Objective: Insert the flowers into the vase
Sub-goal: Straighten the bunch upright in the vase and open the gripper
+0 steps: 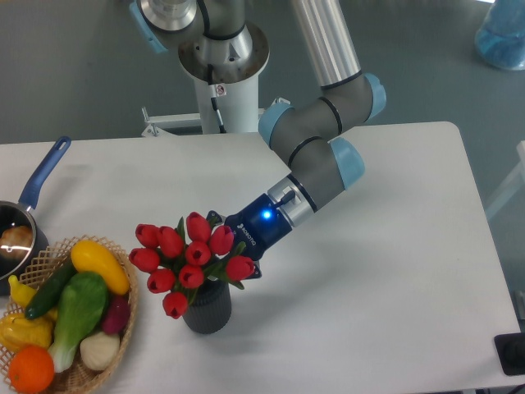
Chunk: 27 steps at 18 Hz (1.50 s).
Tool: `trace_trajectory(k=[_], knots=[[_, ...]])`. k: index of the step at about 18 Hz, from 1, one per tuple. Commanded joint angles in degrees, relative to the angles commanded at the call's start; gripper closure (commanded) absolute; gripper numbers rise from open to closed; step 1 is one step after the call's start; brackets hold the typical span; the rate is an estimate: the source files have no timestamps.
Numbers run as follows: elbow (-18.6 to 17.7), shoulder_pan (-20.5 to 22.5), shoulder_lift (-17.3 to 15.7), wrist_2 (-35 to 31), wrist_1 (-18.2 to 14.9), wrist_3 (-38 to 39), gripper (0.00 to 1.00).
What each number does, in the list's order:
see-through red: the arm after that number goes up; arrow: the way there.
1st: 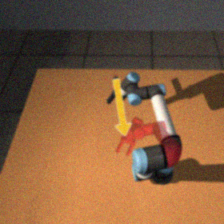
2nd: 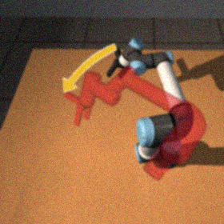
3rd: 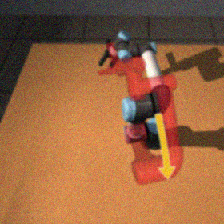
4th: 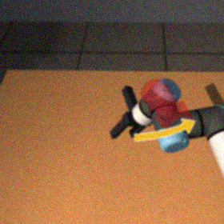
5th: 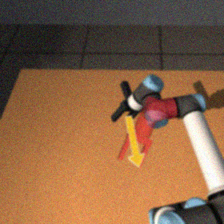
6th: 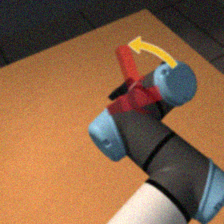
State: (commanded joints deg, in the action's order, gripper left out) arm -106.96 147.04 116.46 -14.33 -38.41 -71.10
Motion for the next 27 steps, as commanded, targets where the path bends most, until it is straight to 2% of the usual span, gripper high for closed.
trace_trajectory(k=[1,2,5,19,22,23,27], knots=[[0.0,0.0,0.0,0.0,0.0,0.0,0.66],[0.0,0.0,0.0,0.0,0.0,-0.3,0.60],[0.0,0.1,0.0,0.0,0.0,-0.5,0.31],[0.2,-0.3,-0.4,-0.7,0.0,-0.4,0.24],[0.5,-0.2,-0.5,-0.9,-0.1,-0.4,0.18],[0.5,-0.2,-0.5,-1.1,-0.1,-0.4,0.12],[0.7,-0.2,-0.7,-1.8,-0.1,-0.4,0.09]])
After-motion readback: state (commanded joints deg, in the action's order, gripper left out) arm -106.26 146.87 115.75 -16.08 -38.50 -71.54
